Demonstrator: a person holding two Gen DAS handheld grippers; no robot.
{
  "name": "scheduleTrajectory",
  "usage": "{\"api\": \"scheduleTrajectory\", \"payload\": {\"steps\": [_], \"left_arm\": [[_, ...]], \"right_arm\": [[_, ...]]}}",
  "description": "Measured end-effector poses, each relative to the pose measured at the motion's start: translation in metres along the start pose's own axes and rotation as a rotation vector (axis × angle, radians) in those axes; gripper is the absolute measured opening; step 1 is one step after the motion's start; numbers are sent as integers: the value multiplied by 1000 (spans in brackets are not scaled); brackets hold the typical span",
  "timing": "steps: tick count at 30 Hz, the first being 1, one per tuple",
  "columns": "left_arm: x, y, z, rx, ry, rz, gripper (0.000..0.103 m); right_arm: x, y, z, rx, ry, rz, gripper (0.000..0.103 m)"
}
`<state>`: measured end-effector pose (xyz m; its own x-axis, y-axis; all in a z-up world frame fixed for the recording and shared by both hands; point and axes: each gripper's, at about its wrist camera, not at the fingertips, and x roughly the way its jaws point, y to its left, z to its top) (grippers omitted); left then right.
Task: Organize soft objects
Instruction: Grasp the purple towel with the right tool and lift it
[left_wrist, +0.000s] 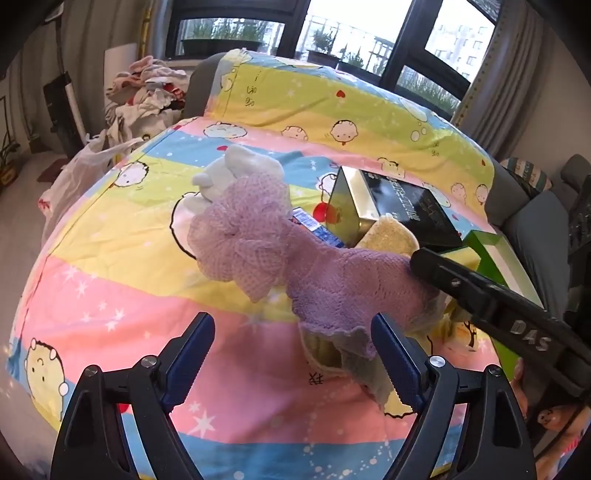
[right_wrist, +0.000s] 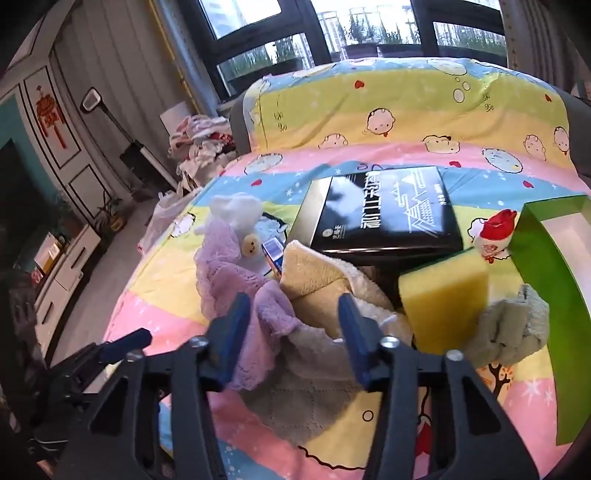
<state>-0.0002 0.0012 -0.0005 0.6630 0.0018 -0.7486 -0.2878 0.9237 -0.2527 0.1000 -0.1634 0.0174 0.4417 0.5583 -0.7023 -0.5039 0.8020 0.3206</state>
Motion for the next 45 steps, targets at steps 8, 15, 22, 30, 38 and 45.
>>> {"api": "scheduleTrajectory", "payload": {"steps": [8, 15, 22, 30, 38, 45], "left_arm": [[-3, 12, 1, -24, -4, -16, 87], [-7, 7, 3, -46, 11, -40, 87], [-14, 0, 2, -43, 15, -86, 87], [-12, -3, -1, -13, 40, -69, 87], [-6, -6, -21, 23, 60, -112, 87], [8, -40, -54, 109, 184, -212, 87]], "right_arm": [[-8, 2, -4, -11, -19, 14, 7], [-74, 13, 3, -37, -141, 50, 6], [-111, 1, 8, -32, -156, -48, 7], [-90, -4, -13, -28, -85, 8, 7], [-33, -16, -72, 49, 128, 39, 7], [-38, -47, -95, 157, 189, -62, 18]]}}
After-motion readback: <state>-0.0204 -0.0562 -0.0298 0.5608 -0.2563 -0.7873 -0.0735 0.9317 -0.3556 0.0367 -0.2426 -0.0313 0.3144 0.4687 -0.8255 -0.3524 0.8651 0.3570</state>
